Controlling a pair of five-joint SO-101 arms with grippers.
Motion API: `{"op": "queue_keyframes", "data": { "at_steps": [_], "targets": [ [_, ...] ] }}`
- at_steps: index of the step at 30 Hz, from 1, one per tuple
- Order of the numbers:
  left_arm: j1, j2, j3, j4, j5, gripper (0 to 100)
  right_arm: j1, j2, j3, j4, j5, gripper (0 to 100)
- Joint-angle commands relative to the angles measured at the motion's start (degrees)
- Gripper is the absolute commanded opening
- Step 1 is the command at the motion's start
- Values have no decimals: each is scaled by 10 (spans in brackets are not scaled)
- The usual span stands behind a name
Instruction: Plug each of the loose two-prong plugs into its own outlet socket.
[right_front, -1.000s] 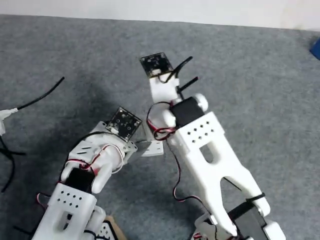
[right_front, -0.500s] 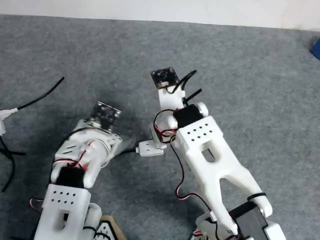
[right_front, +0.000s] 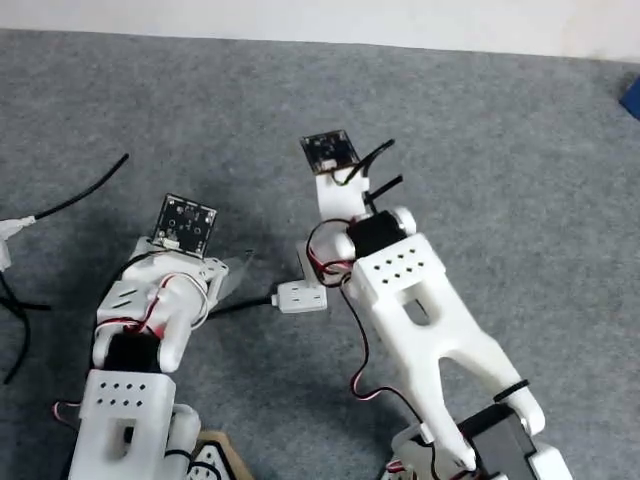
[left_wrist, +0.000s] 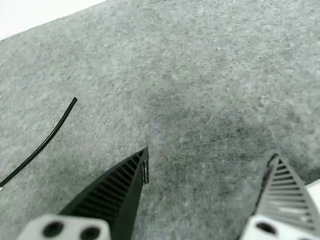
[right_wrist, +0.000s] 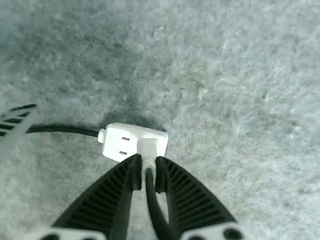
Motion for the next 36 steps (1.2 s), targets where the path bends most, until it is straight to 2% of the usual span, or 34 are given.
{"op": "queue_keyframes", "data": {
  "at_steps": [1,15,25,36],
  "targets": [
    [-3,1,-16,-11,4,348,8,-22,21,-30,-8,5],
    [-3,-2,-22,-11,5,348,7,-19,53,-49,-9,5],
    [-20,-2,-26,-11,6,348,7,112,47,-88,-25,5],
    [-32,-2,-28,-11,4,348,7,119,93,-90,-24,5]
  ]
}}
